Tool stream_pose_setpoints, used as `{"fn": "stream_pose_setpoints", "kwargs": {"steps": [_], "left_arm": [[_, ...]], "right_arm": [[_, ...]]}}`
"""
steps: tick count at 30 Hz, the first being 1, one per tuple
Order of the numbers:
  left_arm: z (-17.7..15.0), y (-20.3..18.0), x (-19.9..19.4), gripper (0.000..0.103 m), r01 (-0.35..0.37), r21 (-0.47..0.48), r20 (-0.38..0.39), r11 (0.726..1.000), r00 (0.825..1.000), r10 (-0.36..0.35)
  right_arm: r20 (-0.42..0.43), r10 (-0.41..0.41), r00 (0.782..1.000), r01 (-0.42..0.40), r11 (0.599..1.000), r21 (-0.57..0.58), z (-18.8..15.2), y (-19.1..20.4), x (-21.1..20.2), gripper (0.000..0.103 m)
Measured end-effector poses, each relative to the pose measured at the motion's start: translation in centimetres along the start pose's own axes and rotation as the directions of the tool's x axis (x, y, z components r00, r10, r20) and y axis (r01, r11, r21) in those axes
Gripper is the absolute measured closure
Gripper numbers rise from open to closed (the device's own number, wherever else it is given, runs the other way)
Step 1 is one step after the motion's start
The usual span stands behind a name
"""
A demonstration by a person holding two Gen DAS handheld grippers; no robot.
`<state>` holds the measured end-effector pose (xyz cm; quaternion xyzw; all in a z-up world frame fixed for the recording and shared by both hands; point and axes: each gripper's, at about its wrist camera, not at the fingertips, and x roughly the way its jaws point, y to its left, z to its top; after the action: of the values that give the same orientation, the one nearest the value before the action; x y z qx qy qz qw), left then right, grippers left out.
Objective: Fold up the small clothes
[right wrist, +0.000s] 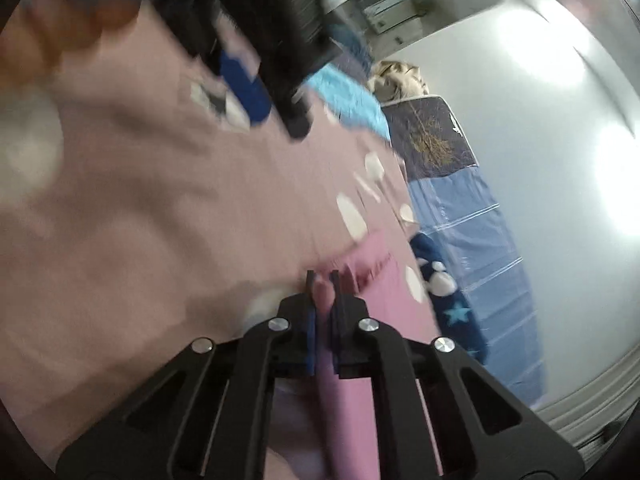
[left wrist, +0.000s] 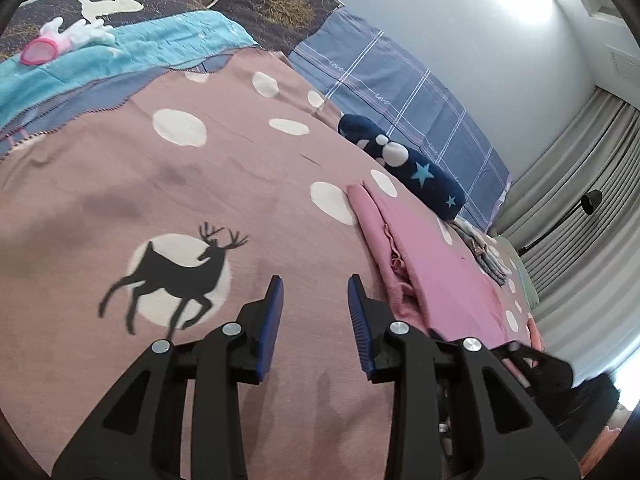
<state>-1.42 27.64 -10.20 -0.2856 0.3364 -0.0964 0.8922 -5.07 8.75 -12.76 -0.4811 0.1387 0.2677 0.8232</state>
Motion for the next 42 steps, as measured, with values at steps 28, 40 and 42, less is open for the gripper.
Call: {"fn": "stream_pose_setpoints", "kwargs": {"steps": [28,40,42], "left_arm": [[-7.7,-15.9,9.1,0.070,0.102,0.496,-0.270,0.863,0.962,0.041],[-13.2,-31.1,12.0,0.070,0.316,0.608,-0.423,0.728,0.905,-0.039],[-15.1,-33.9,13.8,0.070,0.349,0.632,-0.450,0.692,0.892,-0.039]], "right_arm": [[-0.123,0.221,0.967,0.056,0.287,0.956,-25.0,-18.7,-7.5,0.080],[-0.060,0.201,0.978,0.063,-0.010,0.998,-41.3,-27.3,-9.4,0.077],[-0.012,0.223,0.975,0.019,-0.027,0.999,-41.9,-28.5,-8.2,0.077]]}}
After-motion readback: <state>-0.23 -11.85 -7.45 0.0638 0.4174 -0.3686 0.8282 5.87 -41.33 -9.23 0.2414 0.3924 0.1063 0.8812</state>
